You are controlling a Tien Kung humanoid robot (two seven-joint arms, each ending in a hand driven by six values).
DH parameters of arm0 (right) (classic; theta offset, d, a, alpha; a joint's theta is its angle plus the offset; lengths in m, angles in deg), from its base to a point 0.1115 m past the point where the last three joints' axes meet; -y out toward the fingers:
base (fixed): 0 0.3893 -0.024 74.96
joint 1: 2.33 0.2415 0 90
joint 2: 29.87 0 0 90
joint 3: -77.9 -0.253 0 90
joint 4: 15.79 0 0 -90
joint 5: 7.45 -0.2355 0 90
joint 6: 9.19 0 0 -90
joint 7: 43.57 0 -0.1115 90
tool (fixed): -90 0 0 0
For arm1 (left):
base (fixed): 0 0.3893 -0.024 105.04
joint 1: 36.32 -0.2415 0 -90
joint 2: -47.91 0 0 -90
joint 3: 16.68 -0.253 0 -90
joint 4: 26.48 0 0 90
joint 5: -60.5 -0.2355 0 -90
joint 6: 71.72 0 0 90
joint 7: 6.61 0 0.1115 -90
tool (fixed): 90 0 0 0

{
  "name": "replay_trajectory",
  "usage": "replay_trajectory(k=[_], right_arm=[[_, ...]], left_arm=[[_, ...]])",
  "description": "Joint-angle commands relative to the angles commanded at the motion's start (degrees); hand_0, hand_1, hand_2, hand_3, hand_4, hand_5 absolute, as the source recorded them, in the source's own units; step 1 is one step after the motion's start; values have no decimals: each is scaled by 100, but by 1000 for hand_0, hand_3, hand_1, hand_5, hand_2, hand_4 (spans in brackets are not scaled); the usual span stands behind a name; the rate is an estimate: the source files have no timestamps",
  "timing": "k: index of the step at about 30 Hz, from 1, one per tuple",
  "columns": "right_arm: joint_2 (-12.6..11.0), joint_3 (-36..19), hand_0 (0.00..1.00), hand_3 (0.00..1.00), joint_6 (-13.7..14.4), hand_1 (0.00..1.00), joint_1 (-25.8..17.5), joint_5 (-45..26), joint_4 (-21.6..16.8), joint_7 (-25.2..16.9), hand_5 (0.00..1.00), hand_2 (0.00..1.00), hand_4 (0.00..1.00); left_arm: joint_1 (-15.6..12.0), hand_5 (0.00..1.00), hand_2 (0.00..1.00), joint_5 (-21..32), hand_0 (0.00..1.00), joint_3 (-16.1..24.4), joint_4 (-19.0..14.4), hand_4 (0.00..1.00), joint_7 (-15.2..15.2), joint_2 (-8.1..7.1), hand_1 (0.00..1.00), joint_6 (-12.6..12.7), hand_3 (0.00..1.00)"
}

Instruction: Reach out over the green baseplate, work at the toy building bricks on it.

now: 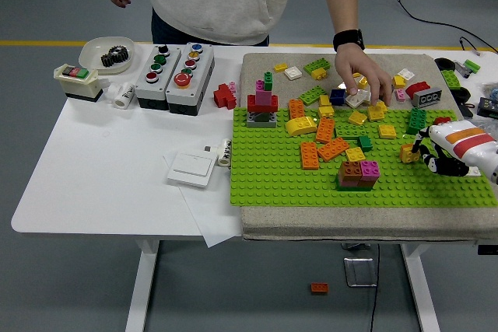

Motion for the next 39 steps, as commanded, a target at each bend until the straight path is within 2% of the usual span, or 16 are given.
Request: replay_trajectory(k=[39], right_arm=[[114,82,114,610,48,86,160,-65,125,1,167,166,296]], left_arm=[[31,666,755,-8,790,-2,8,658,-1,-7,777,5,594]])
